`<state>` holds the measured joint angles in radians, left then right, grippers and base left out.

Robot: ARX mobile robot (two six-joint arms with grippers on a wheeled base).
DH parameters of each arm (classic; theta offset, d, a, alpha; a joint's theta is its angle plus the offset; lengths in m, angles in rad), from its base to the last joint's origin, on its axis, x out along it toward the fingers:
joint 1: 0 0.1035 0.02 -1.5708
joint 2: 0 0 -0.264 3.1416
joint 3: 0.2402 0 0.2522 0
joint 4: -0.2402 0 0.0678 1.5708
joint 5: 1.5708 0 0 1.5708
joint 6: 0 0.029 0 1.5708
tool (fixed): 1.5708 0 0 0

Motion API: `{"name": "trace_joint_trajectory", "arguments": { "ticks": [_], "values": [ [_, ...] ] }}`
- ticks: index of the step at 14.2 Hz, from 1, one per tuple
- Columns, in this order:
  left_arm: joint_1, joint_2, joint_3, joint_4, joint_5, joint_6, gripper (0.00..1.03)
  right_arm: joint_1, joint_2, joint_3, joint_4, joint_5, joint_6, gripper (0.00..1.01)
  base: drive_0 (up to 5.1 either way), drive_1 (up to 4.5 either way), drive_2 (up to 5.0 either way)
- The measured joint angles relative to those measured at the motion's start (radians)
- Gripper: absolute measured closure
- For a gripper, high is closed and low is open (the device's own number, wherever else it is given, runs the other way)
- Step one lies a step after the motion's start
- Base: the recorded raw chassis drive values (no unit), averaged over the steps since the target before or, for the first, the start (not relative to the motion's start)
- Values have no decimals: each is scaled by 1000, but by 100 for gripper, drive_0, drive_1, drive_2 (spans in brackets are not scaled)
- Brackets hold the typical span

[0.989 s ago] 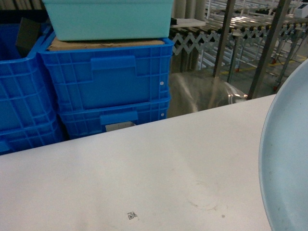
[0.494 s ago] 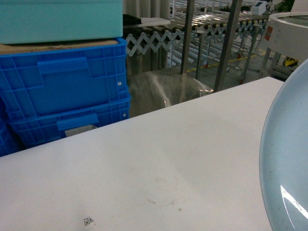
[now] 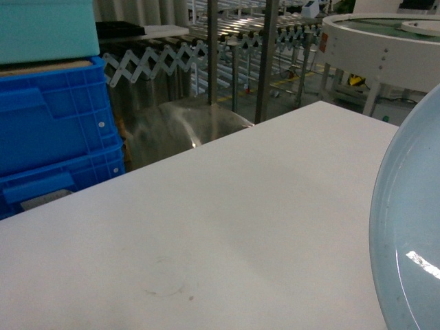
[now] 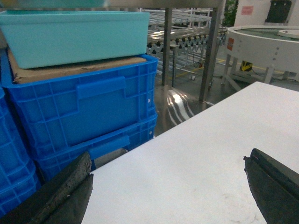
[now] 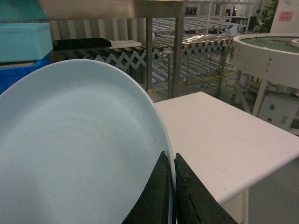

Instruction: Place blue tray on left shelf second layer neatly

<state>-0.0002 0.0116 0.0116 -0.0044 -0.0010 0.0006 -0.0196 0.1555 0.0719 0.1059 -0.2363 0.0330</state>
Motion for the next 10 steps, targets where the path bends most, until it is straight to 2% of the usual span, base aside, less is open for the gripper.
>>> {"name": "trace_joint_trajectory", "arguments": {
  "ticks": [10],
  "values": [
    [0,0,0,0,0,0,5,0,0,0,0,0,0,99,-161,-161,-161]
  ]
}}
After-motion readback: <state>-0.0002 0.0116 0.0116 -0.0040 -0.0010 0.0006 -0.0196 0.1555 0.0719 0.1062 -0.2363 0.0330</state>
